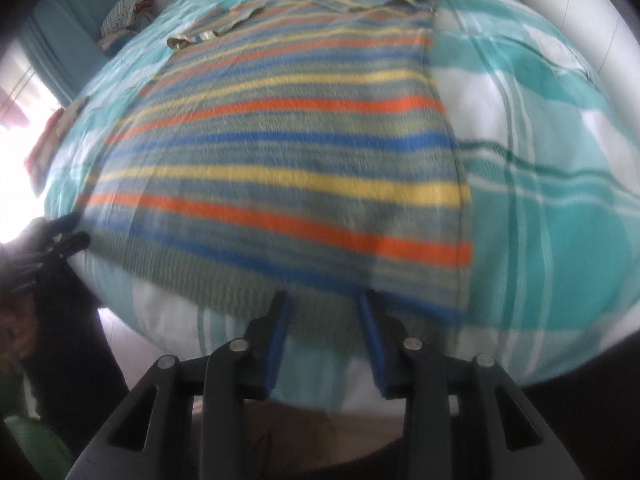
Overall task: Fold small clothes
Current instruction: 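Open both tools and release the straightened sweater hem, then grasp the sleeve cuff with the right tool and lift it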
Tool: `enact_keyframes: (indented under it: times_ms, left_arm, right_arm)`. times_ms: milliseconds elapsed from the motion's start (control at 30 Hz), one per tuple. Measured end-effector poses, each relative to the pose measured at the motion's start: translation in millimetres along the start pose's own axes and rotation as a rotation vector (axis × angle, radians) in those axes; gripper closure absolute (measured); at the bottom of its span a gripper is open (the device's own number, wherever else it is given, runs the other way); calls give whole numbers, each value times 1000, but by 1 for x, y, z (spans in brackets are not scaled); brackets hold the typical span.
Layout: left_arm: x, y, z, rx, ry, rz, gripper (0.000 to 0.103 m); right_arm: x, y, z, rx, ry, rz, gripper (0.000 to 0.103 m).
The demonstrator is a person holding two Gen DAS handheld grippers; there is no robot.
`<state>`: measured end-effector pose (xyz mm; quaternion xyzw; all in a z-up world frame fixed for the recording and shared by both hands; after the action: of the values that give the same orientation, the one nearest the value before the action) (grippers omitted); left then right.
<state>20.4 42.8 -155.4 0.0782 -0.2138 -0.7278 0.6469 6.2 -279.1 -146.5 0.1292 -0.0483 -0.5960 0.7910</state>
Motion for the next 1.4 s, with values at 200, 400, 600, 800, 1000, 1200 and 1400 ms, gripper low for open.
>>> enact_keyframes:
  times_ms: [200, 400, 600, 800, 1000, 1200, 1400]
  left_arm:
    - [-19, 46, 53, 250, -91, 125, 14]
    - [-24, 76, 23, 405, -102, 234, 13]
    - [-33, 55, -18, 306, -95, 266, 13]
    - [-31, 56, -17, 339, -21, 244, 13]
    - [-33, 56, -24, 301, -35, 253, 13]
    - [-28, 61, -30, 275, -92, 272, 13]
    - [-22, 59, -39, 252, -104, 276, 13]
  right_arm:
    - [13, 43, 94, 79, -161, 150, 66]
    - [14, 150, 143, 272, -330, 323, 36]
    - [-12, 243, 30, 232, -246, 525, 38]
    - [26, 303, -71, 220, -298, 473, 56]
    - [129, 301, -4, 373, -225, 90, 97]
    - [295, 218, 92, 491, -287, -366, 97]
    - [355, 148, 64, 445, -113, -639, 97]
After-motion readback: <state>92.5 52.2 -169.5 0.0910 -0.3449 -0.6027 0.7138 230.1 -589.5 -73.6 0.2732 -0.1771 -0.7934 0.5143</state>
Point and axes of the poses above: each gripper's, at about its wrist camera, not at the fingertips, and z roughly against the way its jaws point, x to its right, y to its top, the point moved 3 cm from there along -z, roughly the way its jaws point, and after that the axes turned 8 degrees about z, right-handed, at the moved point
